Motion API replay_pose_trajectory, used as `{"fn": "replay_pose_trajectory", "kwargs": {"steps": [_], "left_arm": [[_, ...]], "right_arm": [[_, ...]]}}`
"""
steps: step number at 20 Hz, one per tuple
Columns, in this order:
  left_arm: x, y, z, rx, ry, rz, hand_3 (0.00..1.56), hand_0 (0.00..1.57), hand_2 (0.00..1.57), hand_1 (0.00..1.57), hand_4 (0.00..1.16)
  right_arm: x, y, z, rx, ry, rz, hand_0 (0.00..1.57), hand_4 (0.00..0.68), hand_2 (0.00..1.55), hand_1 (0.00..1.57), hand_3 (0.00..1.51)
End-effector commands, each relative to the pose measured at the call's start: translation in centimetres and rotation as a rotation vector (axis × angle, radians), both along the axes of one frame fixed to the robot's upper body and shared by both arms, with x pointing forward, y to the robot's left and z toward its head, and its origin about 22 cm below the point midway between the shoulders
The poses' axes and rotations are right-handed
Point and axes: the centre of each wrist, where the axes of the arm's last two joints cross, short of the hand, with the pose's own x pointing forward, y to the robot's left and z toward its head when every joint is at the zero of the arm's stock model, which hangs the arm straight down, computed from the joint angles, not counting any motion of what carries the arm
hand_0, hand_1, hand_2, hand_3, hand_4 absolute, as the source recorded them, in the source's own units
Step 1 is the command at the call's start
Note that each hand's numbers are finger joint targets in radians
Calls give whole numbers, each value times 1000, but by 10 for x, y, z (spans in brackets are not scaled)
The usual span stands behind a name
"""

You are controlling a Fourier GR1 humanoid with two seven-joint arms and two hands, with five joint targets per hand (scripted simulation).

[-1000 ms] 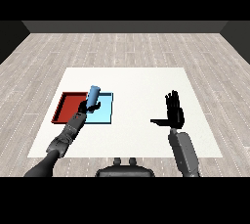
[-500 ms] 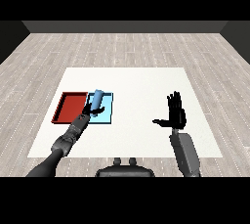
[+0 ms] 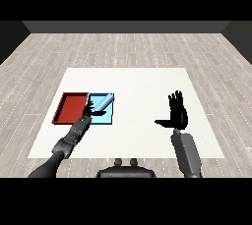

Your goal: Pick the blue can and put it in the blue box

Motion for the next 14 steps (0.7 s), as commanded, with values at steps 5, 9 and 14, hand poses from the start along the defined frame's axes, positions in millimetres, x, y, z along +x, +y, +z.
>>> {"fn": "replay_pose_trajectory", "kwargs": {"steps": [5,9,14], "left_arm": [[16,5,29,-15,-547,53,0,0,0,0,0],[6,-12,29,-146,-764,-173,0,0,0,0,0],[-20,-26,29,-281,-929,-280,0,0,0,0,0]], "right_arm": [[-3,4,4,6,-20,20,0,0,0,0,0],[-3,6,1,16,0,17,0,0,0,0,0],[-4,-6,-5,-56,25,26,0,0,0,0,0]]}}
